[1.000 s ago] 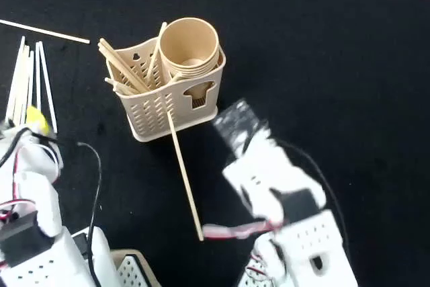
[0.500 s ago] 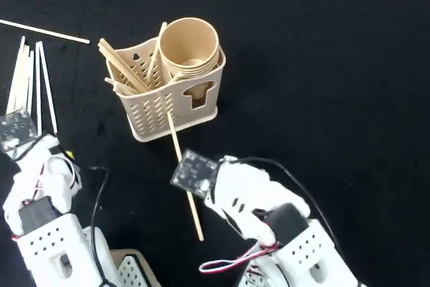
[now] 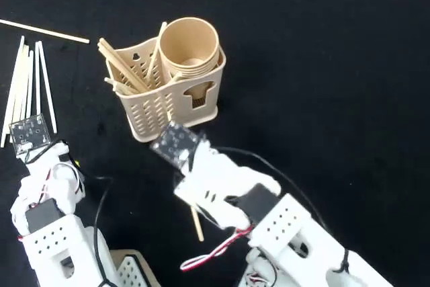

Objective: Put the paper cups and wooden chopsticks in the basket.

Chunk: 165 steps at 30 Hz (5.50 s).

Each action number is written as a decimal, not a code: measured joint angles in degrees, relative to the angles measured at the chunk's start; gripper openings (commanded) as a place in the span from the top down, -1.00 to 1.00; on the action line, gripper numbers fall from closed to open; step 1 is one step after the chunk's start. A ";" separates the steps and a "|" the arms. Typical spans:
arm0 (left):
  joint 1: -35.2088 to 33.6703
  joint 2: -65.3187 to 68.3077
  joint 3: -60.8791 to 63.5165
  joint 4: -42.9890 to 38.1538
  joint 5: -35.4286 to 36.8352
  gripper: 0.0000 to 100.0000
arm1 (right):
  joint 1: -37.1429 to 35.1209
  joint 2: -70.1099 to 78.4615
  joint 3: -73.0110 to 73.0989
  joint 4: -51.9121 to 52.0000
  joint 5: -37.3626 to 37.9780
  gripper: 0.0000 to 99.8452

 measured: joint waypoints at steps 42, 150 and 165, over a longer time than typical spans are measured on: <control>-0.35 0.00 0.53 0.00 -0.35 0.71 | 3.16 19.78 -3.34 -11.08 -16.00 0.85; -0.35 0.00 0.88 0.00 -0.35 0.70 | 9.49 16.88 -8.00 -61.80 -0.44 0.65; -3.52 24.18 -30.15 5.27 -9.41 0.70 | 23.47 5.71 -35.08 -12.13 -0.62 0.65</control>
